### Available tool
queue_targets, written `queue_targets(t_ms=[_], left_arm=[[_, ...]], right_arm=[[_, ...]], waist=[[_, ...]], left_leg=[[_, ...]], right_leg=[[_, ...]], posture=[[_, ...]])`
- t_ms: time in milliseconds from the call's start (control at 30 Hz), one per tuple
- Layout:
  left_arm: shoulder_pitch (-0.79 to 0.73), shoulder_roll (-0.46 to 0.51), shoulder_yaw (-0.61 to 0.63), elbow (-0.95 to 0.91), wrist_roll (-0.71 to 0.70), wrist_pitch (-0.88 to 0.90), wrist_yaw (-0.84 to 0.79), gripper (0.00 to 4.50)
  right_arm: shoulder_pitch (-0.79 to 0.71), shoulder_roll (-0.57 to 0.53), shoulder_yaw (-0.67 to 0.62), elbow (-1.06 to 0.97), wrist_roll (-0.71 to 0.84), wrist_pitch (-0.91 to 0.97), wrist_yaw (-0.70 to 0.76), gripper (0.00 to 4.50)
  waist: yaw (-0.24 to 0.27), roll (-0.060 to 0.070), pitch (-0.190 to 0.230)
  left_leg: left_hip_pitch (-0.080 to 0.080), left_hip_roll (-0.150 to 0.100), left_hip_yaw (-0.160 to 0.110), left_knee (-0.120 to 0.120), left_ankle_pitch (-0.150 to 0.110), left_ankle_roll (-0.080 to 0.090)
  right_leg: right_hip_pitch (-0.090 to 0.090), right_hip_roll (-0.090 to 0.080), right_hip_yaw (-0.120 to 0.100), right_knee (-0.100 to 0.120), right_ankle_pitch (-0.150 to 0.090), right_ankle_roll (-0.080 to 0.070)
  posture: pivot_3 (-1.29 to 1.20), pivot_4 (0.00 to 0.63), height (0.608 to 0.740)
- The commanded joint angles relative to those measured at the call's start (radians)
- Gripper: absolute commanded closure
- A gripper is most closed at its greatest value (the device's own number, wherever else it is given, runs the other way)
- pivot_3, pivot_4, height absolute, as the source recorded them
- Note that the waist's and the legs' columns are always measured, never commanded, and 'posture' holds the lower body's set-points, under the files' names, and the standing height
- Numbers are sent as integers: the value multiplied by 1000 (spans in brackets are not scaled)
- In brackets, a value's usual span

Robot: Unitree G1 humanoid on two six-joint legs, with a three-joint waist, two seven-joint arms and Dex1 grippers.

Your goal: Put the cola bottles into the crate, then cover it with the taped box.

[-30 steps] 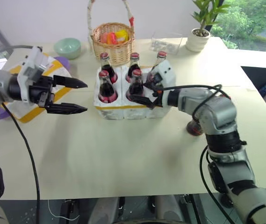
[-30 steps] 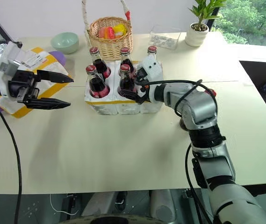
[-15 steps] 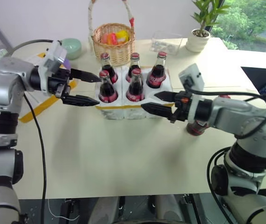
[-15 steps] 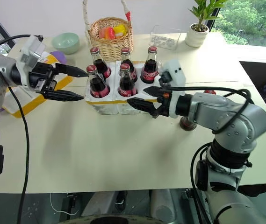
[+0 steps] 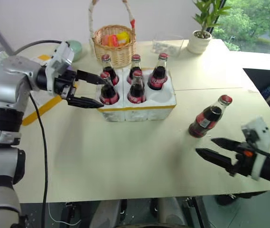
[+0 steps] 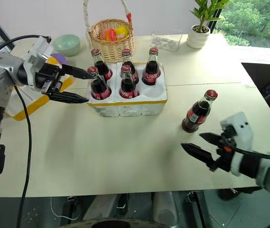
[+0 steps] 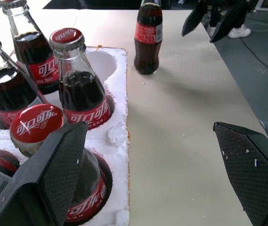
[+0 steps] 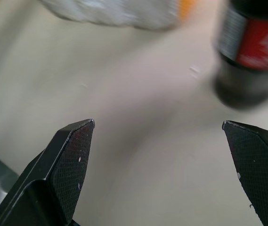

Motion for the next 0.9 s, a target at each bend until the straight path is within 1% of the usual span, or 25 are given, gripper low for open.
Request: queue_targets(t_ms=[33,200,300,367,733,900], left_arm=[[-29,23,3,-11,-31,-15,-3,0],[-22,33,0,-41,-49,-2,-3,0],[-5,38,3,-71,-59,7,-3,0],[3,40,5,-81,-61,10,-3,0],[24,51,33,-109,-56,34,-3,0],[27,50,43,-121,-51,45,-3,0]], right_arm=[[65,-22,-12,-12,-107,-123,-8,38],[96,17,69,-1,-221,-283,-39,38],[83,39,138,14,-311,-398,-54,38],[66,54,169,32,-344,-456,-57,38],[7,72,284,132,-397,-568,-47,38],[-18,83,381,194,-460,-632,-28,38]], waist=[[1,0,0],[1,0,0],[1,0,0],[1,0,0],[2,0,0],[2,0,0]], left_leg=[[2,0,0,0,0,0],[3,1,0,-1,-1,2],[3,1,0,-1,-1,2],[3,1,0,-1,-1,2],[3,0,0,-1,-1,2],[3,0,0,-1,-1,2]], right_leg=[[2,0,0,-1,0,0],[5,0,0,-5,0,0],[5,0,0,-5,0,0],[5,0,0,-5,0,0],[5,0,0,-5,0,0],[5,1,0,-5,0,0]], posture=[[0,150,739],[0,150,739],[0,150,739],[0,150,739],[0,150,739],[0,150,739]])
